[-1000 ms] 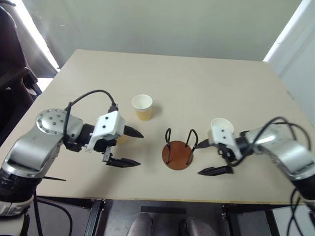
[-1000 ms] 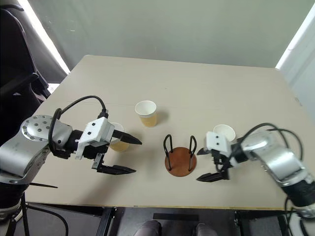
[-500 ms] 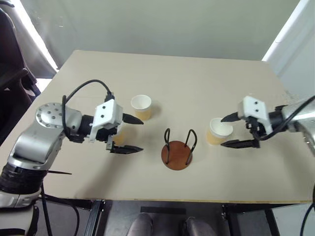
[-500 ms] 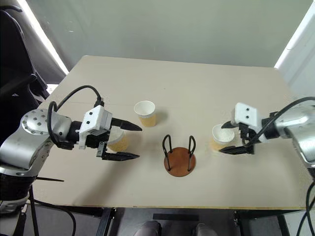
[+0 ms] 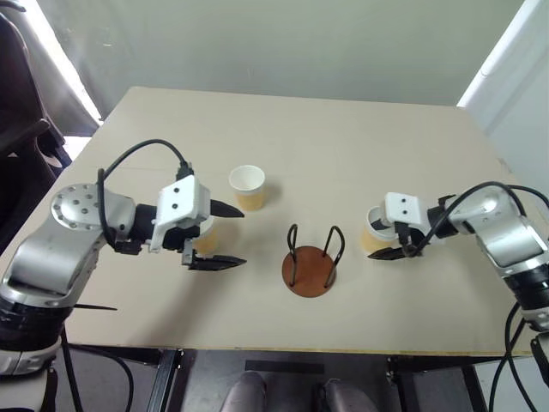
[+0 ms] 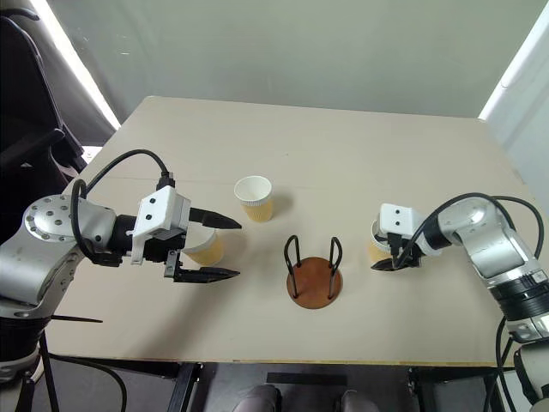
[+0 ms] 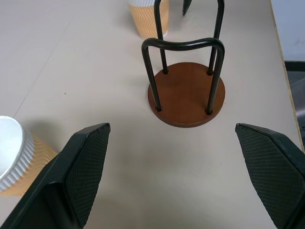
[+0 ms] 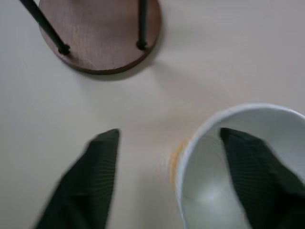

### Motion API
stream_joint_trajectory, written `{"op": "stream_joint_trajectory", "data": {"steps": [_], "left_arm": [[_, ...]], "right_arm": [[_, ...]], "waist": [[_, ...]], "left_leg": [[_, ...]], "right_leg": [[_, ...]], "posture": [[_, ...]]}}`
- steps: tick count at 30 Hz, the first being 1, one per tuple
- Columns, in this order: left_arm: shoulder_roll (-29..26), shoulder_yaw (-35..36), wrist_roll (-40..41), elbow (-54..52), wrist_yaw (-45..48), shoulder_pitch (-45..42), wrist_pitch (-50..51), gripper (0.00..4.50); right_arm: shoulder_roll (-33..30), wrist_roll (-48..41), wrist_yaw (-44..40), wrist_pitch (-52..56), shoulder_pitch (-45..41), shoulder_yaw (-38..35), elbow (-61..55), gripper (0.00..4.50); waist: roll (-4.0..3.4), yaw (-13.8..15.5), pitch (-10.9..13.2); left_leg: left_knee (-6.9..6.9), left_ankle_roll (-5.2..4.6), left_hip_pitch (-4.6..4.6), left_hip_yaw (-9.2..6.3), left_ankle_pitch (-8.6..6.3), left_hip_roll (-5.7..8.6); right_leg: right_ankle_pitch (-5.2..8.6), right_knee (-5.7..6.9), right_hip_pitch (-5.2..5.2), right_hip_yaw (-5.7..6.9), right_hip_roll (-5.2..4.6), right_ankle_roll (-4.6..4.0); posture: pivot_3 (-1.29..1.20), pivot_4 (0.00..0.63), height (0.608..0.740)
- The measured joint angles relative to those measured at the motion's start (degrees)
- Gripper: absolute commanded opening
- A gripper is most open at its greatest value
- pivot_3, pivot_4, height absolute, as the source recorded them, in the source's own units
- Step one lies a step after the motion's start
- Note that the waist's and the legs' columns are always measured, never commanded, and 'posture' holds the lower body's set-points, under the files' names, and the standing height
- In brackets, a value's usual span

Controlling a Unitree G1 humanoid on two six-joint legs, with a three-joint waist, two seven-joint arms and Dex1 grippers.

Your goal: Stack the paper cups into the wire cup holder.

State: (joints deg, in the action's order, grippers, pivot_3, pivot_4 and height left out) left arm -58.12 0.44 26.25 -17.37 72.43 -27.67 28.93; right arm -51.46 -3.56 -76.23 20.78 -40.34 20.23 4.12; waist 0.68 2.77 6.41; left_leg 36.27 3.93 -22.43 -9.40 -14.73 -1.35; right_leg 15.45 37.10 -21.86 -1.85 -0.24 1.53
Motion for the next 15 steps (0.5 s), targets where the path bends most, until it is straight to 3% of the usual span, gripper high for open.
{"op": "stream_joint_trajectory", "data": {"steps": [5,11,15], "left_arm": [[-0.3,0.0,0.0,-0.3,-0.5,0.2,0.3,4.5],[-0.5,0.1,0.0,-0.1,-0.6,0.2,0.3,4.5],[-0.6,0.5,-0.4,1.4,-0.5,0.1,-0.4,4.5]], "right_arm": [[-0.5,0.9,-1.1,-1.6,-0.4,-0.1,0.6,0.12],[-4.6,-4.5,-6.5,0.9,-3.1,-5.6,-1.0,0.05],[-4.6,-11.4,-8.8,6.2,-13.7,-11.0,-3.2,0.05]], "waist": [[0.0,0.0,0.0],[-0.05,0.0,0.0],[-0.11,-0.5,0.1]], "left_leg": [[-0.03,-0.01,-0.01,0.03,0.0,0.0],[-0.05,0.01,-0.07,0.21,0.0,0.03],[-0.1,0.03,-0.01,0.28,0.02,-0.03]], "right_leg": [[0.0,0.01,-0.01,0.0,0.0,0.0],[0.0,0.0,-0.05,-0.01,-0.01,0.0],[0.0,0.02,-0.16,-0.11,0.03,-0.01]], "posture": [[0.0,0.15,0.74],[0.0,0.15,0.74],[0.0,0.15,0.74]]}}
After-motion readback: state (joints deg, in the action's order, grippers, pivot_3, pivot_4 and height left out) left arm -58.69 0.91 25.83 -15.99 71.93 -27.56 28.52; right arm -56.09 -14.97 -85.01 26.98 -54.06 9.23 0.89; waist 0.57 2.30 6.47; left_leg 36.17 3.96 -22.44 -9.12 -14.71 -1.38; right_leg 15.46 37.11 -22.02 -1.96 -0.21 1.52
